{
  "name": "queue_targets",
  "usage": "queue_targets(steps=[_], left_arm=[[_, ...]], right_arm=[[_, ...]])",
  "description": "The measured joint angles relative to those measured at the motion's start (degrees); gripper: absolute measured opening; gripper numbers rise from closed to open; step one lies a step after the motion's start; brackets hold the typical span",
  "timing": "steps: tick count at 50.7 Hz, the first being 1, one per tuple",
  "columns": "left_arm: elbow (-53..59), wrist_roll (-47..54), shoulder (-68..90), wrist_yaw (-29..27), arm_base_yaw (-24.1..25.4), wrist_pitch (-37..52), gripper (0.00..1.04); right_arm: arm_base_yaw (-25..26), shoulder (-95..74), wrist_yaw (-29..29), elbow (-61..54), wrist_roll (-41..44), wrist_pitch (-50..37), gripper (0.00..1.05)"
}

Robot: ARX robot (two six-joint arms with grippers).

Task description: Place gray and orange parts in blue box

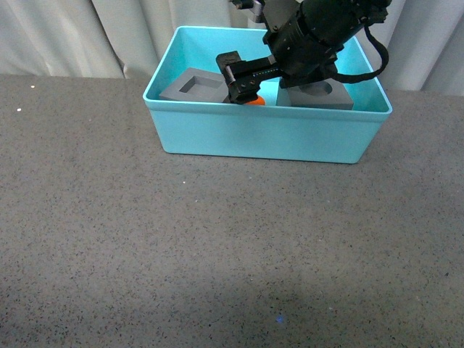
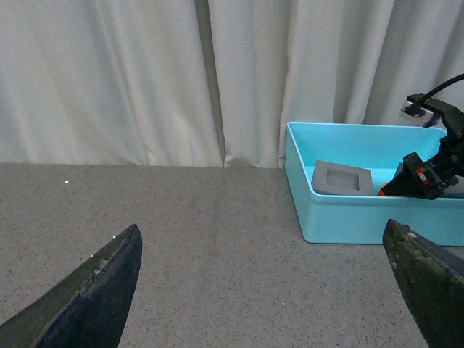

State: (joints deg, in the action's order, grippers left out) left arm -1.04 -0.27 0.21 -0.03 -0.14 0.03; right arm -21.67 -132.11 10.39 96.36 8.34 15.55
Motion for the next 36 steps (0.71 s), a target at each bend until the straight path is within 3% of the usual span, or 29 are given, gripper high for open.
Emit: queue_targets(steps=[9, 18, 24, 36], left_arm=[[0.0, 0.0, 0.0, 0.0, 0.0, 0.0, 0.98], [0.0, 0.0, 0.0, 0.0, 0.0, 0.0, 0.98], [0.0, 0.0, 0.0, 0.0, 0.0, 0.0, 0.98], [0.0, 0.0, 0.0, 0.0, 0.0, 0.0, 0.98]], right_arm=[[1.4, 7.9, 1.0, -9.2, -5.0, -7.2, 0.95], [2.6, 17.1, -1.6, -17.3, -7.9, -12.1, 0.95], [3.9, 25.2, -7.8, -26.2, -8.5, -18.8, 0.95], [6.5, 36.5, -15.0, -38.1, -7.6, -26.9, 0.95]])
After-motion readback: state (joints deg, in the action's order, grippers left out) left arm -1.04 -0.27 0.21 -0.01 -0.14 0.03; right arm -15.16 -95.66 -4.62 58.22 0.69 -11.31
